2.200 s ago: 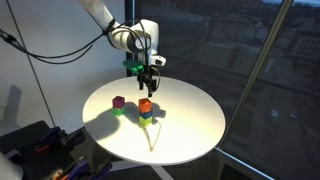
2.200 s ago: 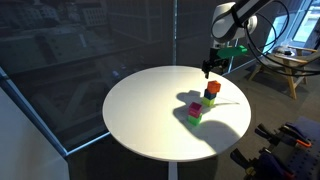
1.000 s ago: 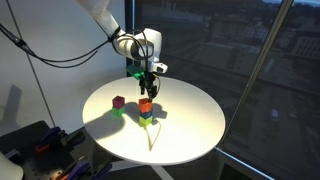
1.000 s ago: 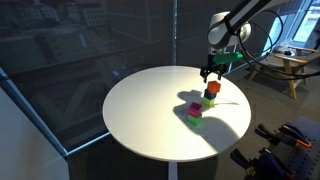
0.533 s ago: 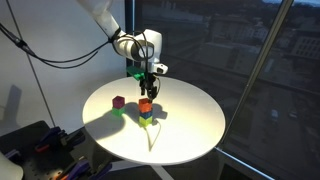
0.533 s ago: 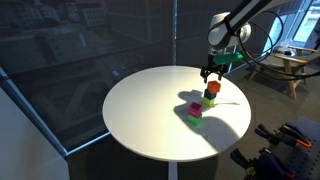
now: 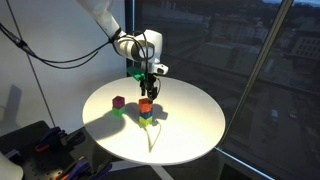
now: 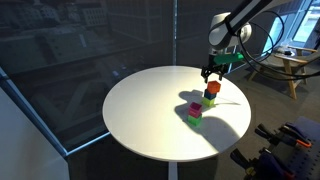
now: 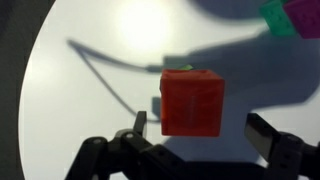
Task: Place the orange block on the table
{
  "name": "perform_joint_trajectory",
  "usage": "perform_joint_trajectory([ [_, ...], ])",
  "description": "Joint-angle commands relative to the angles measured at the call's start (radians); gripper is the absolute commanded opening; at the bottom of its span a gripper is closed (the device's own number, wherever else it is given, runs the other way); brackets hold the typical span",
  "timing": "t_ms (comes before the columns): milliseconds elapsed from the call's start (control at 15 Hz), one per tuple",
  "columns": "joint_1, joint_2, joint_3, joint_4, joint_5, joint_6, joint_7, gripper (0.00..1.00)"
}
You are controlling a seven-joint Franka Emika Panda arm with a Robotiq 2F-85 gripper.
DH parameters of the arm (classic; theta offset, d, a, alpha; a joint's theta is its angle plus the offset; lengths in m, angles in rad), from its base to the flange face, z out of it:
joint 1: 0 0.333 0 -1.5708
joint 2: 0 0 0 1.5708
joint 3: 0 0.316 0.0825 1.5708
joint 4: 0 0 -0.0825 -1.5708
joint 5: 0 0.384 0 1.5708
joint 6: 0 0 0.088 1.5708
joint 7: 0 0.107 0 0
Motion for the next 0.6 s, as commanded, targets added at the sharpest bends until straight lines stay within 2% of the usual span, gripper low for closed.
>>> perform_joint_trajectory([
  [0,-0.001,-0.03,-0.004,-0.031,0.013,0.008,0.007,1.0],
  [533,-0.012,-0.058,-0.005,-0.074,0.019,0.009,-0.005,1.0],
])
